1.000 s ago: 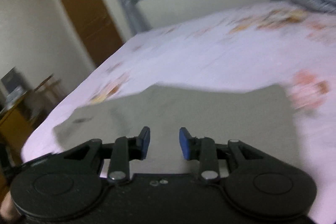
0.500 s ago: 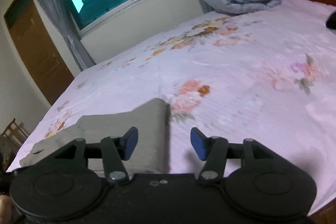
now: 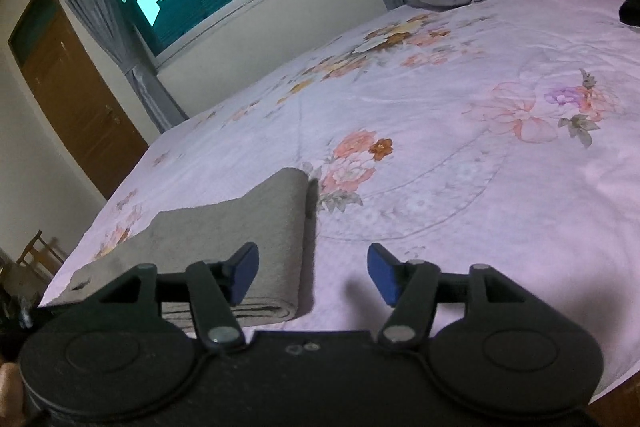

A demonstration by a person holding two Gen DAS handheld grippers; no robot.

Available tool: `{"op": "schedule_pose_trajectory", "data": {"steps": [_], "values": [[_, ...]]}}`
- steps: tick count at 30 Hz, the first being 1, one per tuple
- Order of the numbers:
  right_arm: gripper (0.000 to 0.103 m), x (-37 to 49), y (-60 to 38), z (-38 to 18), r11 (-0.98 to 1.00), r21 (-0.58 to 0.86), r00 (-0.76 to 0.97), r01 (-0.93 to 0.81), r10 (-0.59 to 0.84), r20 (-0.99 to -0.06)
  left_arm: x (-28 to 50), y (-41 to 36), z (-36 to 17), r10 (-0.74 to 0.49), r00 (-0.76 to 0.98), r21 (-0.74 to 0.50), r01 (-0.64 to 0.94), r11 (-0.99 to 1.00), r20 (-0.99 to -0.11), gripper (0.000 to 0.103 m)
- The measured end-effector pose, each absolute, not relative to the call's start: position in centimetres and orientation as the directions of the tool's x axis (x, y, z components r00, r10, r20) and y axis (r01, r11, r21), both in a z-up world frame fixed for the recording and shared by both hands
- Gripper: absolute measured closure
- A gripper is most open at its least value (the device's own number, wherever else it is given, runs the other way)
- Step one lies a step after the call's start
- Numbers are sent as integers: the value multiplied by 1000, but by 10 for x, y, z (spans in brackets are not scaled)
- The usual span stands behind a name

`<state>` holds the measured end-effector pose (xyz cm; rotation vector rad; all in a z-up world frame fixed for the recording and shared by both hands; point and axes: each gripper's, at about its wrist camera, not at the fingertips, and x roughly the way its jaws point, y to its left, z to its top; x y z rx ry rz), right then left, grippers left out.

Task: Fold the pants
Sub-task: 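Grasp the sweatpants leg cuffs with the left gripper and lift them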

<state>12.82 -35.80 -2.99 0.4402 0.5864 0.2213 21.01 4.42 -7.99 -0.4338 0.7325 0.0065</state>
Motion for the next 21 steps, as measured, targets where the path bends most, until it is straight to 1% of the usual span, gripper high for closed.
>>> {"op": "schedule_pose_trajectory", "data": {"steps": [4,5,6,7,8,9,10,11,12,13,15,17,18,19,21], "values": [[48,143,-337,-19,896,426,816,-127,338,-469,215,43,-81,-135,740,-365,-158,918,-659,83],[41,147,-330,-18,901,412,818,-135,336,-467,214,41,-81,-129,743,-351,-151,924,-657,81],[35,154,-321,-20,917,376,812,-132,318,-490,212,41,-82,-125,746,-347,-149,926,-654,80],[28,166,-306,-28,940,316,779,-126,291,-555,211,42,-84,-131,747,-357,-150,922,-651,80],[33,176,-295,-39,957,261,732,-129,269,-625,210,43,-85,-135,750,-363,-148,920,-648,79],[33,189,-279,-60,980,151,650,-129,199,-734,210,45,-84,-139,749,-365,-145,920,-648,79],[31,191,-272,-68,985,108,644,-133,169,-746,211,45,-84,-144,748,-366,-140,920,-648,79],[26,190,-267,-65,988,74,662,-133,144,-736,211,45,-82,-152,746,-369,-134,920,-649,78],[26,190,-264,-62,990,48,668,-133,125,-734,209,49,-78,-165,752,-389,-129,912,-638,77],[28,188,-265,-59,989,61,677,-136,138,-723,203,55,-72,-165,771,-403,-128,906,-615,75],[28,175,-278,-49,978,141,722,-157,211,-659,187,68,-60,-109,810,-378,-145,914,-576,60],[25,164,-290,-42,972,172,759,-159,232,-609,165,93,-52,-64,858,-375,-155,914,-510,17],[25,160,-296,-40,969,191,771,-156,240,-590,157,105,-51,-25,870,-365,-180,913,-492,12],[25,157,-301,-38,966,212,780,-150,248,-575,147,123,-49,26,879,-355,-219,909,-476,11],[24,154,-305,-35,962,237,794,-136,249,-555,137,159,-53,66,885,-383,-265,885,-460,11]]}}
